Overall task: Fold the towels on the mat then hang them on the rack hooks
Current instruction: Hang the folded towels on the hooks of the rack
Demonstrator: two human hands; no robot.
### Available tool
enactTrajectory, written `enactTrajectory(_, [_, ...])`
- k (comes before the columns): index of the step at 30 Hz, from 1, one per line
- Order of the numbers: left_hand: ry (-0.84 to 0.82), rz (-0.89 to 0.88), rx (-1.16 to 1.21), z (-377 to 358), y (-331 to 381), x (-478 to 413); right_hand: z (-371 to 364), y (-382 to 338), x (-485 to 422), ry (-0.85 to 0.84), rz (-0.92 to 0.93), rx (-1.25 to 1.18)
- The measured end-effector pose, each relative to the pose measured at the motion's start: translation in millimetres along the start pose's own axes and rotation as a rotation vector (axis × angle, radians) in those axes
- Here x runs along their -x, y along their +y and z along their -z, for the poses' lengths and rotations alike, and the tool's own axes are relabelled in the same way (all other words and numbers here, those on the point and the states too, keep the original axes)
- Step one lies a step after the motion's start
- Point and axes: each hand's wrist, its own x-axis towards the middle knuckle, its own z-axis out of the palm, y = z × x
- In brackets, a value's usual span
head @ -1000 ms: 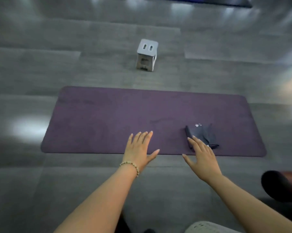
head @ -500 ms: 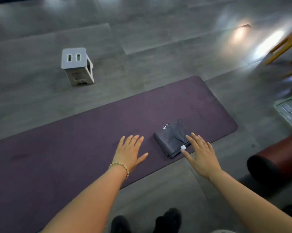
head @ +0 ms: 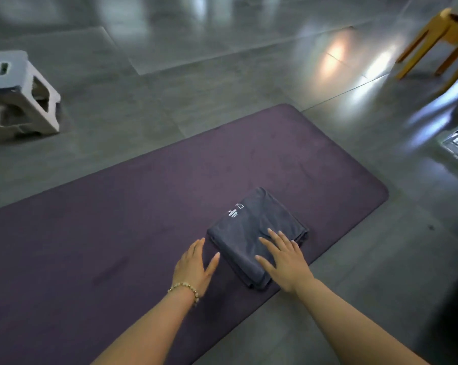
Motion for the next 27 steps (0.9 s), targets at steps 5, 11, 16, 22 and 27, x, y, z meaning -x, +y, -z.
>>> enactTrajectory(5, [0.035,0.167,0.601,-43,8,-65,-33,19,-51,-0.036,0.066,0.030])
enactTrajectory(11, [0.251,0.222,0.688,-64,9,-95,-32,57,-60,0.065,-0.342,-0.054])
enactTrajectory(16, [0.157,0.155,0.755,-58,24,-93,-37,63,-50,0.189,-0.147,-0.168])
enactTrajectory(22, [0.061,0.069,1.302,-5,59,-77,0,4,-51,0.269,0.117,-0.677])
enactTrajectory(27, [0.109,-0.105,1.097,76,14,-39,52,-92,-59,0.186,0.369,-0.746])
